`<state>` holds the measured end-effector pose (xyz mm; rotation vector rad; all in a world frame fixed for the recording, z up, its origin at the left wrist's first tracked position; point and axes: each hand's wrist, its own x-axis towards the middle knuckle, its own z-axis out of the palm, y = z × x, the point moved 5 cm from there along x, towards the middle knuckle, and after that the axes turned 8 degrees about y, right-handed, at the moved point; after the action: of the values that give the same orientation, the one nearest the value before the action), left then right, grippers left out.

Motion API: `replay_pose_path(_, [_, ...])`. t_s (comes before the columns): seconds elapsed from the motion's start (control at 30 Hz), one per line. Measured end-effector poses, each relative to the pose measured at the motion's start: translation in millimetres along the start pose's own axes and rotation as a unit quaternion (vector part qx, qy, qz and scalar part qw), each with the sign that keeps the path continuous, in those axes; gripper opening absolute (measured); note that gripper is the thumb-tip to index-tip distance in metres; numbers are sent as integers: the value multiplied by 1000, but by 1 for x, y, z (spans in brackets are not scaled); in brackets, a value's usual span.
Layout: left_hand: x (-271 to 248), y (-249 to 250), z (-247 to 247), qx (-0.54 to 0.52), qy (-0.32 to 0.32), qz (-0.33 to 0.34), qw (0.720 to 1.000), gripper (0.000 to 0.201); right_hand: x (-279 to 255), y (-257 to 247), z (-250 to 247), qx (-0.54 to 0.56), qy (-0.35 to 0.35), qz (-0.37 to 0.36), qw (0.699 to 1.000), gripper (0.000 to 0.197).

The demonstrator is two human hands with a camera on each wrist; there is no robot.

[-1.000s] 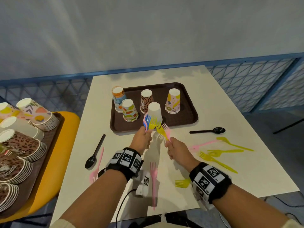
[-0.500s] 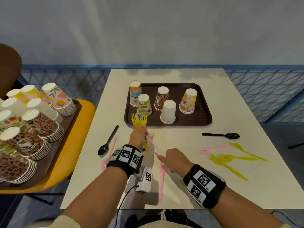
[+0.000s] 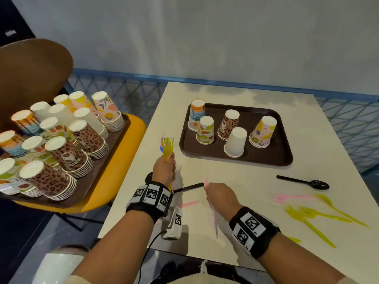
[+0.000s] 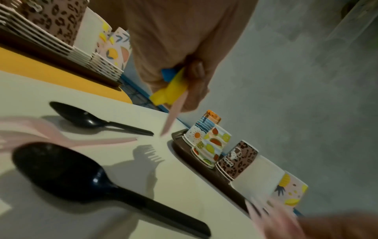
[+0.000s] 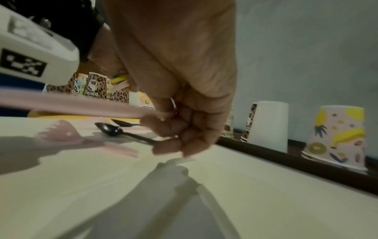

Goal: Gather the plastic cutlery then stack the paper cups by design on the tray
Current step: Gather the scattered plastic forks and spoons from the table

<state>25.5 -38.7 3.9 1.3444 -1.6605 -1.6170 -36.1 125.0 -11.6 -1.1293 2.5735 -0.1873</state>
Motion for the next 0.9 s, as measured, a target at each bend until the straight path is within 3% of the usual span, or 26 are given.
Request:
replay_pose_path(0.13, [5, -1, -26, 10, 37, 11, 999, 41, 23, -34, -9, 72, 27, -65, 995, 23])
replay_pose_path(0.3, [12, -12, -56, 42, 63, 15, 997, 41, 40, -58, 8, 45, 7, -122, 992, 24])
replay_pose_path(0.4, [9, -19, -68, 52, 65, 7, 996, 41, 46, -60, 20, 3, -24, -134, 991, 31])
replay_pose_path(0.6, [4, -34, -81, 48, 79, -24, 995, 40, 56, -53, 25, -61, -46, -181, 980, 26])
replay_pose_path(0.73, [6, -37, -88, 49, 96, -28, 994, 40, 52, -56, 10, 17, -46, -201, 978, 18])
replay_pose_path(0.9, [0, -35, -86, 53, 104, -30, 993, 39, 29, -81, 14, 31, -84, -289, 953, 30])
